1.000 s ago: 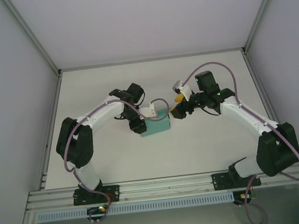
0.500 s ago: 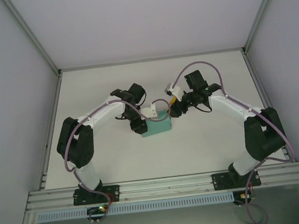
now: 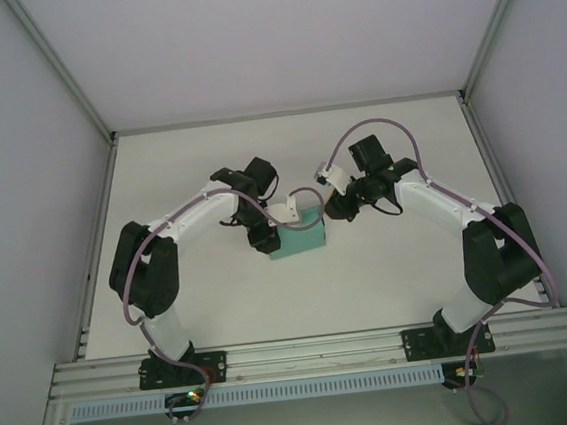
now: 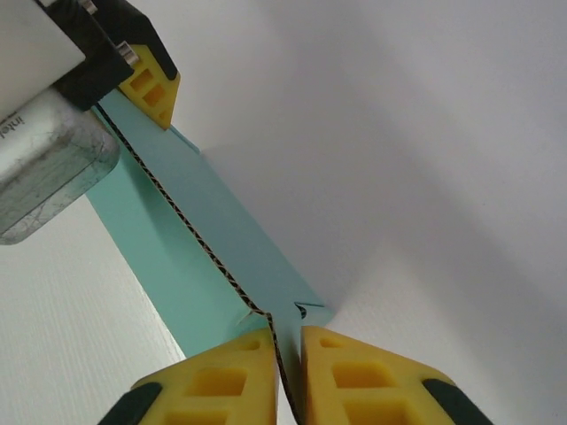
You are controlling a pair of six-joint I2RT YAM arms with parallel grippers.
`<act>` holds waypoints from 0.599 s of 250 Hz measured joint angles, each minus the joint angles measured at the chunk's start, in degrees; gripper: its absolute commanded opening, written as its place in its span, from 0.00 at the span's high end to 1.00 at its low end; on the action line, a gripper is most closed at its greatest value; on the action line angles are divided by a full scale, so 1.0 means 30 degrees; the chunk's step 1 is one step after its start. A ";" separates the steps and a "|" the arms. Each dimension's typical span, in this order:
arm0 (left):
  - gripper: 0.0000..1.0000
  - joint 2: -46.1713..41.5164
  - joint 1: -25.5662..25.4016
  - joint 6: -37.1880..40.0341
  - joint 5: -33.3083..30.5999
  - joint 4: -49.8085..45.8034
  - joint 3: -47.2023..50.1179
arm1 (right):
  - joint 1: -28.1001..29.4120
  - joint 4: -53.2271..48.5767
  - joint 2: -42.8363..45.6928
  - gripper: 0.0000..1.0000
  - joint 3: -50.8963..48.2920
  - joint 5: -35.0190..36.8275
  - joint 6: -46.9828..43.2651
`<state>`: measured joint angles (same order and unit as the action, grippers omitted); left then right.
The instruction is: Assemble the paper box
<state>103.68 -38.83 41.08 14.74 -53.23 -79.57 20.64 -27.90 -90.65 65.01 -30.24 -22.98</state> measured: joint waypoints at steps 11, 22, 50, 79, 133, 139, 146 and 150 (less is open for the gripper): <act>0.57 0.0044 -0.0080 -0.0117 -0.0211 0.0022 -0.0058 | 0.0138 -0.0233 0.0000 0.98 0.0124 0.0138 0.0444; 0.57 0.0066 -0.0175 -0.0182 -0.0393 0.0015 -0.0080 | 0.0270 -0.0357 0.0007 0.99 0.0226 0.0401 0.1188; 0.57 0.0073 -0.0350 -0.0423 -0.0736 0.0029 -0.0080 | 0.0583 -0.0357 0.0189 1.00 0.0255 0.0998 0.3818; 0.56 0.0073 -0.0459 -0.0568 -0.0940 0.0022 -0.0080 | 0.0991 0.0321 0.0801 1.00 -0.0488 0.1552 0.7060; 0.55 0.0109 -0.0641 -0.0619 -0.1093 -0.0015 -0.0124 | 0.1639 0.2463 0.2244 1.00 -0.2477 0.2718 1.1125; 0.55 0.0124 -0.0656 -0.0627 -0.1115 -0.0044 -0.0153 | 0.1705 0.2754 0.2368 1.00 -0.2703 0.2841 1.1409; 0.55 0.0146 -0.0663 -0.0648 -0.1137 -0.0051 -0.0168 | 0.1763 0.3147 0.2521 1.00 -0.2994 0.2973 1.1730; 0.55 0.0146 -0.0663 -0.0670 -0.1137 -0.0058 -0.0168 | 0.1778 0.3359 0.2601 1.00 -0.3155 0.2994 1.1825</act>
<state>104.12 -40.82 39.07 11.33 -53.41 -80.07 25.98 -17.82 -82.85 55.55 -21.26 12.49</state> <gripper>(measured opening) 0.453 0.003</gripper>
